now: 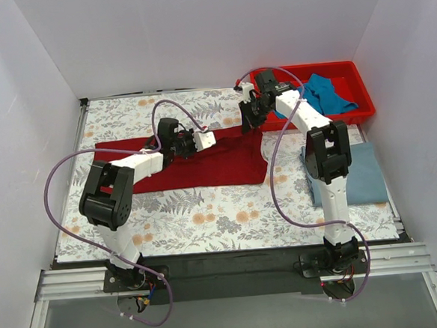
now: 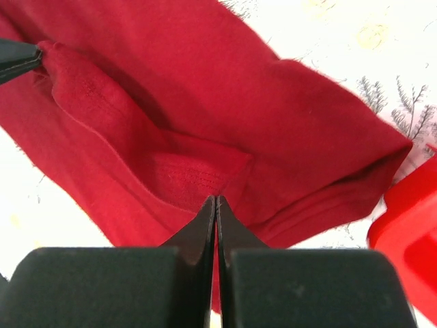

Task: Fold and stack the t-shirts
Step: Fold the tshirt

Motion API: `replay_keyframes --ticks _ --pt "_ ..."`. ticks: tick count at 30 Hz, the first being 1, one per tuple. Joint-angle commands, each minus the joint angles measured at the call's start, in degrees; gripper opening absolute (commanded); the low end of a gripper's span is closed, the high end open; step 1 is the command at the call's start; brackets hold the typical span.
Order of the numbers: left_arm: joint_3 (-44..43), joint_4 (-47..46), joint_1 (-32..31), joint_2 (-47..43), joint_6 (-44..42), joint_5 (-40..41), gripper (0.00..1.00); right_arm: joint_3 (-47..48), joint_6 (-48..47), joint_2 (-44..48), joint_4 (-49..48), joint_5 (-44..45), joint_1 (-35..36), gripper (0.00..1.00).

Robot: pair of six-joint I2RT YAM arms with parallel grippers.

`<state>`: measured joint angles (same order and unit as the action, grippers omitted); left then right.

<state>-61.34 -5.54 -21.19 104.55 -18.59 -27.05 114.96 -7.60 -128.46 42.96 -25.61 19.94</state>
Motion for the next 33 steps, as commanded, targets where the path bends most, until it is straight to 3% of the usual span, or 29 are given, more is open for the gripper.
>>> replay_keyframes --ticks 1,10,17,25,27,29,30,33 --pt "-1.4 -4.5 0.4 0.5 0.0 0.5 0.0 4.3 0.2 -1.5 -2.3 0.8 -0.2 0.01" --pt "0.5 -7.7 2.0 1.0 -0.7 1.7 0.0 4.9 1.8 -3.8 -4.0 0.5 0.0 0.01" --pt "3.2 -6.7 3.2 -1.5 -3.6 -3.4 0.0 -5.9 0.9 4.2 -5.2 0.6 0.0 0.01" --pt "6.5 -5.8 3.2 -1.7 -9.9 -4.2 0.0 -15.5 -0.7 6.6 -5.8 0.2 1.7 0.01" --pt "6.1 -5.0 3.2 -1.8 -9.7 -3.8 0.06 -15.2 -0.8 6.4 -5.3 0.6 2.2 0.02" --pt "5.0 -1.9 3.6 -2.7 -7.6 -3.7 0.21 -14.4 -0.8 6.6 -4.4 0.7 2.5 0.13" --pt "3.3 0.6 4.0 -3.3 -6.0 -4.0 0.25 -14.1 -1.1 7.1 -4.1 1.4 2.5 0.27" --pt "-0.8 5.2 6.7 -5.6 2.5 -4.5 0.35 -13.8 -3.0 10.3 -2.8 3.9 2.5 0.38"
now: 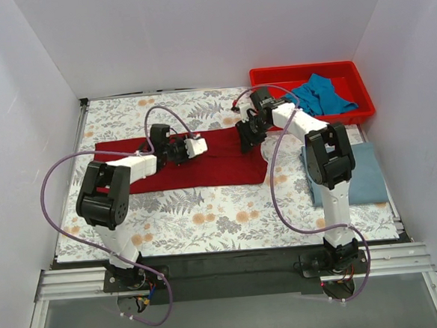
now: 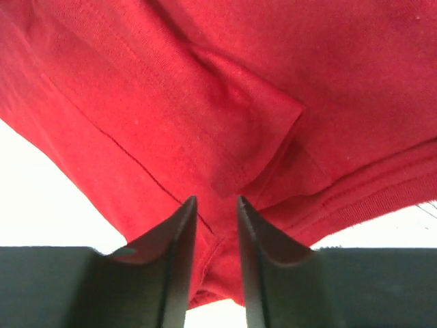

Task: Fold and stack the t-shirts
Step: Fold the tshirt

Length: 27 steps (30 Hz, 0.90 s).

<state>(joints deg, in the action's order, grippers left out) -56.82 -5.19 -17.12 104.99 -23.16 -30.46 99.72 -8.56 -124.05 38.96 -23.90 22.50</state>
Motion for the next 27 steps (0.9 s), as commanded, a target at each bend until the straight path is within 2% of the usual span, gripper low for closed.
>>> replay_keyframes --ticks 1,3,5,8,12,14,17,27 --pt "-8.0 9.8 3.4 -6.7 9.8 -0.9 0.36 1.0 -2.8 7.1 1.2 2.5 -0.1 0.43" --pt "-10.6 14.2 5.8 -8.7 16.3 -0.4 0.37 -1.1 -4.2 11.0 1.3 3.4 0.1 0.51" --pt "-13.3 20.3 7.1 -10.0 20.8 4.1 0.37 -3.6 -6.0 14.3 1.8 4.4 1.4 0.5" --pt "-16.5 30.5 9.9 -9.9 27.6 6.8 0.36 -6.1 -8.0 16.8 2.9 8.9 5.3 0.4" --pt "-19.2 40.0 16.8 -8.7 34.8 3.4 0.34 -9.3 -9.3 17.0 3.5 16.1 12.0 0.22" --pt "-19.6 40.7 21.9 -9.1 38.4 2.0 0.34 -10.0 -9.5 15.9 3.6 18.3 14.0 0.2" --pt "-19.6 41.6 25.5 -9.7 40.0 0.5 0.33 -9.9 -9.9 13.5 3.5 22.2 16.9 0.19" --pt "-16.8 43.1 31.1 -10.9 38.5 -0.4 0.32 -3.4 -11.6 2.9 3.4 29.0 18.5 0.15"
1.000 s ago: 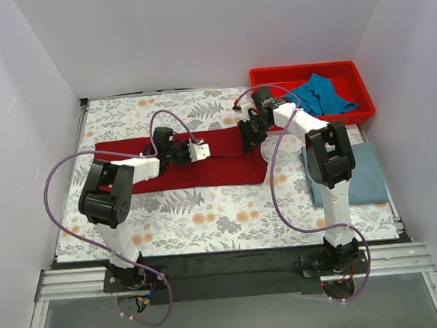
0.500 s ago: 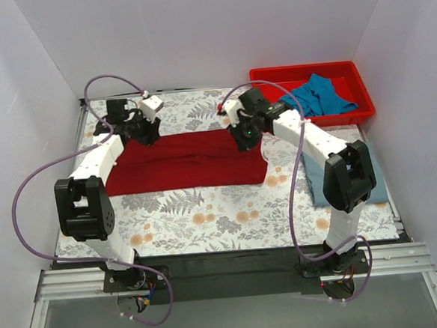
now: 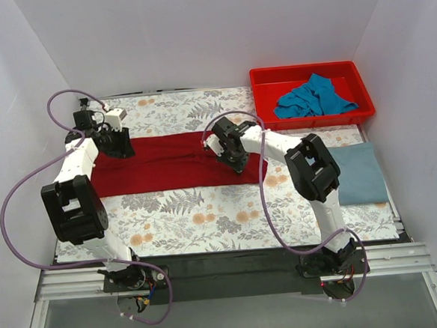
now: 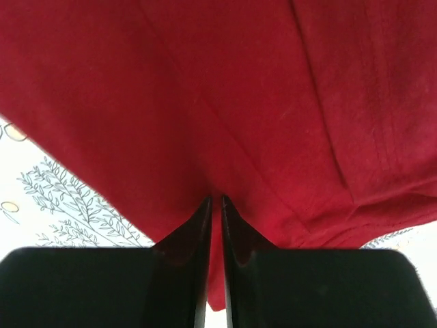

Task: Fold and stack the t-shirts
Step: Fold the tshirt

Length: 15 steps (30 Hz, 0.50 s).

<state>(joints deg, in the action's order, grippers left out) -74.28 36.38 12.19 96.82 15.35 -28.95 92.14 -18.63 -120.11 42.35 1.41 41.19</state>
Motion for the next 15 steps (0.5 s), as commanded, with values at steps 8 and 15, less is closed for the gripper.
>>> replay_keyframes --ticks 8,15 --pt "-0.5 3.8 7.1 -0.9 -3.2 -3.7 0.31 16.7 -7.6 -15.1 -4.4 11.5 -1.2 0.11" --pt "4.7 3.8 5.1 -4.7 -16.8 -1.7 0.29 32.4 -19.8 -25.2 -23.2 25.2 -3.0 0.14"
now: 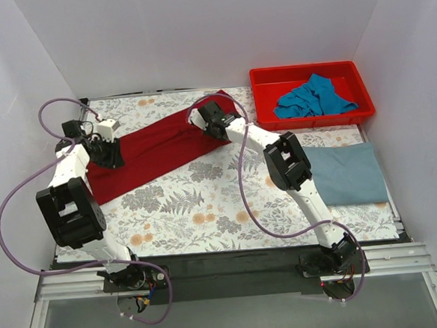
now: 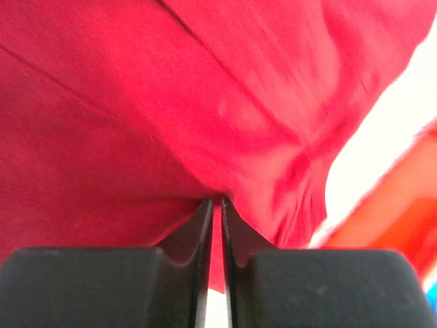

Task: Fold and stack the t-shirts
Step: Fold the tshirt

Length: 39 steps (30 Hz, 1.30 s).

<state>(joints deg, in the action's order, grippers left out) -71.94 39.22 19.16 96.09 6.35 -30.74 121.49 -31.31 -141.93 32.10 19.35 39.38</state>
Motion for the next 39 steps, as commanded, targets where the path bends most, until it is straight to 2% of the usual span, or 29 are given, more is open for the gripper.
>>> replay_keyframes --ticks 1,2,3,5,10,13,17,19,21,22,25,28,29,30,33,35,39 --pt "2.7 0.8 -2.7 -4.0 -9.1 2.5 0.29 3.0 -9.4 -2.5 -15.5 8.2 -1.3 0.16" --pt "3.0 0.4 -4.7 -3.9 -10.8 3.7 0.29 2.5 -10.2 -1.6 -20.1 8.9 -1.3 0.18" --pt "3.5 -0.8 -5.8 -3.5 -11.4 5.3 0.29 2.2 -10.3 -0.5 -21.5 9.0 -1.7 0.25" --pt "3.7 -1.6 -9.1 -2.1 -12.5 9.9 0.28 0.2 -9.0 3.7 -22.2 8.7 -1.8 0.31" --pt "5.7 -7.6 -13.5 2.9 -14.2 17.5 0.24 -11.4 -6.6 16.6 -22.4 5.9 -1.9 0.58" --pt "5.4 -8.4 -15.0 5.8 -15.7 20.7 0.19 -18.3 -3.1 23.2 -20.5 4.2 -2.2 0.68" --pt "8.1 -8.6 -18.2 6.4 -19.9 25.2 0.17 -19.4 4.7 28.6 -10.2 -1.6 -3.6 0.76" --pt "9.7 -7.5 -18.3 6.2 -21.7 27.4 0.17 -19.0 7.9 30.8 -6.4 -5.9 -4.7 0.85" --pt "12.4 -5.1 -22.8 5.3 -21.9 28.6 0.15 -19.4 10.2 32.8 -1.9 -8.2 -5.4 0.87" --pt "13.3 -3.9 -22.8 4.7 -21.9 28.6 0.15 -19.4 10.8 33.5 -1.9 -9.1 -5.7 0.88" --pt "18.7 -1.2 -28.4 1.7 -18.8 29.0 0.15 -20.9 12.1 35.9 1.0 -11.5 -6.9 0.89" --pt "21.2 2.2 -38.0 -2.0 -10.2 27.9 0.15 -23.5 12.1 38.5 1.7 -12.3 -7.9 0.89" --pt "21.1 3.0 -43.8 -2.7 -6.9 27.0 0.15 -25.1 12.1 38.9 1.9 -12.6 -8.2 0.89" --pt "20.4 4.8 -46.8 -2.8 -0.3 26.3 0.15 -25.8 12.1 39.3 2.4 -13.0 -8.7 0.89" --pt "14.5 8.3 -57.5 -1.9 9.5 22.1 0.15 -28.8 12.1 40.4 2.4 -14.4 -9.8 0.89" --pt "8.4 9.9 -62.2 -1.3 11.7 19.9 0.17 -29.7 12.3 40.3 2.8 -15.6 -10.1 0.89" --pt "-1.5 12.7 -61.8 -1.6 12.6 12.5 0.19 -29.0 13.9 38.7 3.6 -18.9 -10.3 0.85"
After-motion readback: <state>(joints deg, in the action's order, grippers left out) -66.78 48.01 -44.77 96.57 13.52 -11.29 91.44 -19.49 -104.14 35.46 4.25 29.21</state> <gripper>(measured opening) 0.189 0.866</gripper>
